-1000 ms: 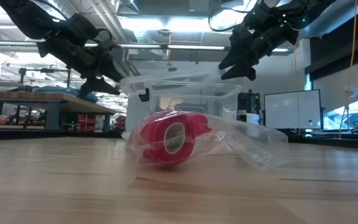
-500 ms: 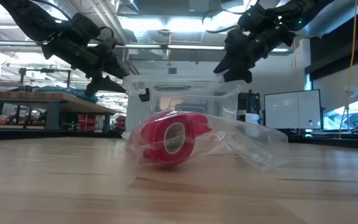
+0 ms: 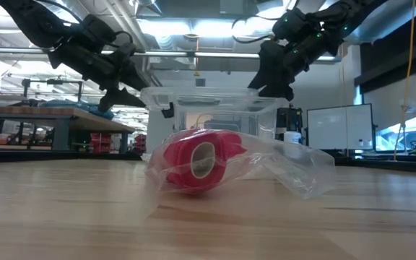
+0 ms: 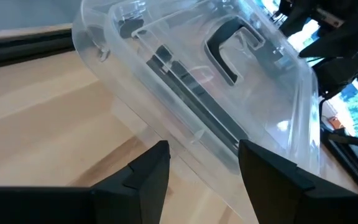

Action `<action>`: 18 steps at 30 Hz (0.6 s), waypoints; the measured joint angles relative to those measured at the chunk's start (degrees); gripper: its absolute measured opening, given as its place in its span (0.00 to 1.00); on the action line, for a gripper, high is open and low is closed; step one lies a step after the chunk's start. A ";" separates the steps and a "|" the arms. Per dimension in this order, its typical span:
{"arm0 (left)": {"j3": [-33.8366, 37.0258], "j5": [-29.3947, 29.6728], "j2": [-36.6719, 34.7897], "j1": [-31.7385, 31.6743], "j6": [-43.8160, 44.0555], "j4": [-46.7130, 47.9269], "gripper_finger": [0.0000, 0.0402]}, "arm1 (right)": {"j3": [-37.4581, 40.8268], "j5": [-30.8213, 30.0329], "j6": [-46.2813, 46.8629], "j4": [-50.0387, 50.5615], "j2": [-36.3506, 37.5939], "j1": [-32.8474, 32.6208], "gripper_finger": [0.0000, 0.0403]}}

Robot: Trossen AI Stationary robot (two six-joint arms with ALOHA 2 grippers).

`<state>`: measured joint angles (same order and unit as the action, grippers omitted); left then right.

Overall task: Roll bandage
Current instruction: Open the lid of the transparent container

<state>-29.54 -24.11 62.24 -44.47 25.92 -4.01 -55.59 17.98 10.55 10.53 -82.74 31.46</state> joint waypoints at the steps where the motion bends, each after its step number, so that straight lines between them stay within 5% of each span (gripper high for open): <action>1: 0.00 -0.15 0.00 0.00 0.43 -0.08 0.45 | 0.00 0.02 0.17 0.11 -0.15 0.00 0.55; 18: 0.07 -2.05 0.02 0.26 1.07 -2.93 0.45 | -0.01 -0.57 -0.91 -0.12 -0.61 -1.05 0.55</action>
<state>-29.47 -26.16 62.26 -44.21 26.99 -6.94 -55.61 17.41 9.64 10.41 -83.35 30.41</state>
